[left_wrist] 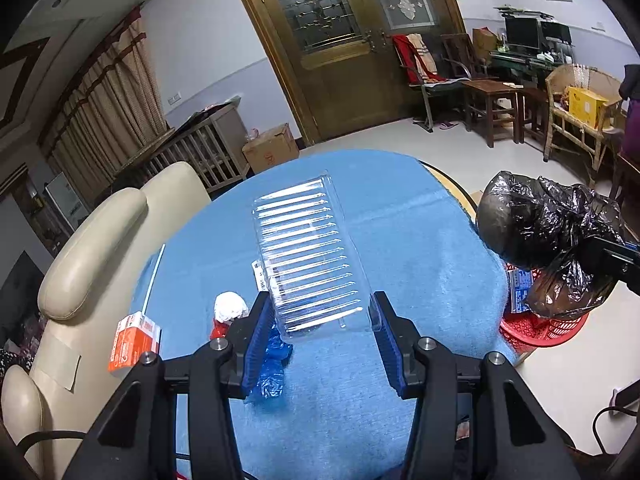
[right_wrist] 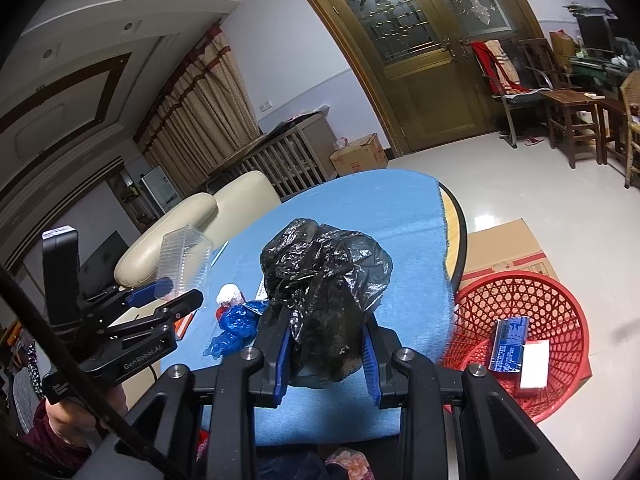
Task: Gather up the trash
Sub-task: 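Lift the clear tray with left gripper while right holds the black bag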
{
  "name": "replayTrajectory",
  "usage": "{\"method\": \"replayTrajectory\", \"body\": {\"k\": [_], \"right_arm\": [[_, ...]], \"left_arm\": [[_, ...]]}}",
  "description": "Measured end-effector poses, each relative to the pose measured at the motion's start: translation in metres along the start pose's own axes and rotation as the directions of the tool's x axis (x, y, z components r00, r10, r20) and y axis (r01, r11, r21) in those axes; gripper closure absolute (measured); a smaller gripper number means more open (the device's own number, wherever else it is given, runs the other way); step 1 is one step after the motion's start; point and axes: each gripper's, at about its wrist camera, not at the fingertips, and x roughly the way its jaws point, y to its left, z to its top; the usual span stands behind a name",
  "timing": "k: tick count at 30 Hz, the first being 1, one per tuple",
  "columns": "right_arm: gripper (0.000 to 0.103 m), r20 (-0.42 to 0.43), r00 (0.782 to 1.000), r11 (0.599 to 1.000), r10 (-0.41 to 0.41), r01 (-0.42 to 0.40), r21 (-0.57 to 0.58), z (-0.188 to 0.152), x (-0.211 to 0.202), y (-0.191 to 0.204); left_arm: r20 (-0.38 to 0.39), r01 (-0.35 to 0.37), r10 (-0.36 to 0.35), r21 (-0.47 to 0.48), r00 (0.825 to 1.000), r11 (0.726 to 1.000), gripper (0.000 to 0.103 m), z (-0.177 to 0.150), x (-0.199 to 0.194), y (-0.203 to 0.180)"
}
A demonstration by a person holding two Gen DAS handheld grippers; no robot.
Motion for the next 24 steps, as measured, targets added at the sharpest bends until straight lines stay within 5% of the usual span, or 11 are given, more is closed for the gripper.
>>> {"method": "replayTrajectory", "body": {"k": [24], "right_arm": [[0.071, 0.024, 0.999, 0.997, -0.041, 0.040, 0.069, -0.002, -0.021, -0.028]], "left_arm": [[-0.002, 0.021, -0.021, 0.084, 1.000, 0.996, 0.052, 0.012, 0.008, -0.039]]}}
